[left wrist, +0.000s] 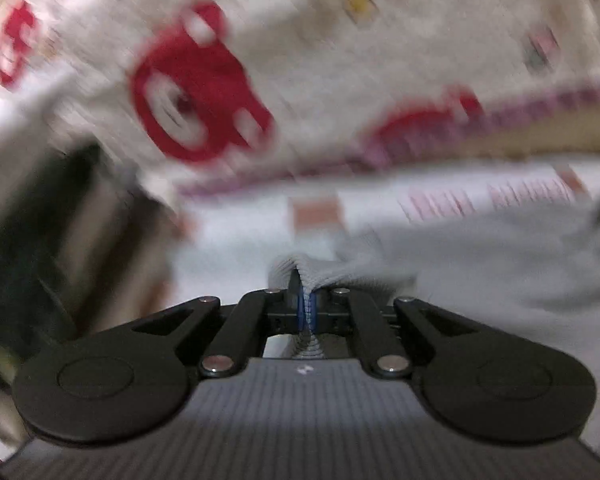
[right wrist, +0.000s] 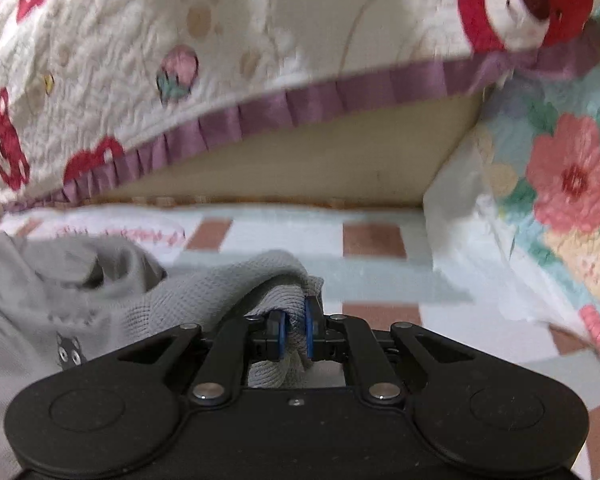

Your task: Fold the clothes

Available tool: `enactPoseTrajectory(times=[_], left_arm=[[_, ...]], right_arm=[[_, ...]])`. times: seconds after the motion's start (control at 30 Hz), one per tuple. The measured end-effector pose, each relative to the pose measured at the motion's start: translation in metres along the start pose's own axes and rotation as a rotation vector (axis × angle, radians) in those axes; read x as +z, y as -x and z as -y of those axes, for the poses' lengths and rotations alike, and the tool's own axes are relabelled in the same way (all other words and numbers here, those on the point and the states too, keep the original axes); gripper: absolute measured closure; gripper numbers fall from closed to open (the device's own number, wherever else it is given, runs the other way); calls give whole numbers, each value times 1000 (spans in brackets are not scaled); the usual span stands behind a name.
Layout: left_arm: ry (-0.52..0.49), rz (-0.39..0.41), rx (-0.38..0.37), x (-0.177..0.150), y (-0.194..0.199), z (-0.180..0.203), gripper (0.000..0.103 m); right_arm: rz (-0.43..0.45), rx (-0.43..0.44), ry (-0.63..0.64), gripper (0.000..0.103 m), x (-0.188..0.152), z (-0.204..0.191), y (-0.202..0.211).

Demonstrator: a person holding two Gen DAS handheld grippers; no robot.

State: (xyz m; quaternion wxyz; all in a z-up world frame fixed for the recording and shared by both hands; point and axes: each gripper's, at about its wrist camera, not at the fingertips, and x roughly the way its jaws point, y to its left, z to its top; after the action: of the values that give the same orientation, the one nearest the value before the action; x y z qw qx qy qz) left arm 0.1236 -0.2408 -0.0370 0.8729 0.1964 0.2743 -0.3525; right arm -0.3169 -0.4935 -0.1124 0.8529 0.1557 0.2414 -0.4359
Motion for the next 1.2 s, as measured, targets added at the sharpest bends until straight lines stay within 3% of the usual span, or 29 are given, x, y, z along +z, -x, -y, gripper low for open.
enactPoseTrajectory(times=[0.13, 0.23, 0.27, 0.3, 0.33, 0.37, 0.43, 0.47, 0.6, 0.7, 0.8, 0.9, 1.0, 1.2], left_arm=[[-13, 176, 112, 49, 28, -23, 100], [57, 232, 215, 73, 25, -37, 100], [83, 205, 249, 74, 12, -40, 98], [110, 179, 283, 74, -1, -42, 98], [106, 137, 305, 68, -16, -41, 96], [74, 89, 302, 56, -29, -37, 86], [24, 8, 267, 27, -45, -25, 67], [49, -24, 232, 7, -46, -20, 60], [247, -173, 55, -67, -31, -34, 58], [329, -244, -39, -111, -5, -51, 58], [315, -262, -59, -136, 25, -65, 57], [238, -250, -59, -150, 52, -69, 52], [220, -269, -104, -165, 69, -68, 48], [308, -327, -194, -195, 83, -59, 46]], right_arm=[[165, -27, 44, 94, 30, -15, 25], [310, -106, 139, 93, 56, -32, 32], [332, -121, 137, 87, 60, -34, 28], [319, -116, 115, 73, 58, -34, 18], [274, -103, 98, 68, 53, -33, 7], [217, -92, 87, 63, 45, -33, -3], [118, -58, 72, 63, 27, -31, -13], [64, -35, 54, 63, 19, -30, -14], [-140, 92, -37, 63, -1, -30, -15], [-194, 205, -76, 61, -4, -48, -16], [-243, 316, -105, 59, -9, -67, -15], [-288, 411, -65, 57, -17, -100, -11], [-362, 509, -16, 55, -30, -136, -2], [-469, 711, 157, 54, -61, -210, 33]])
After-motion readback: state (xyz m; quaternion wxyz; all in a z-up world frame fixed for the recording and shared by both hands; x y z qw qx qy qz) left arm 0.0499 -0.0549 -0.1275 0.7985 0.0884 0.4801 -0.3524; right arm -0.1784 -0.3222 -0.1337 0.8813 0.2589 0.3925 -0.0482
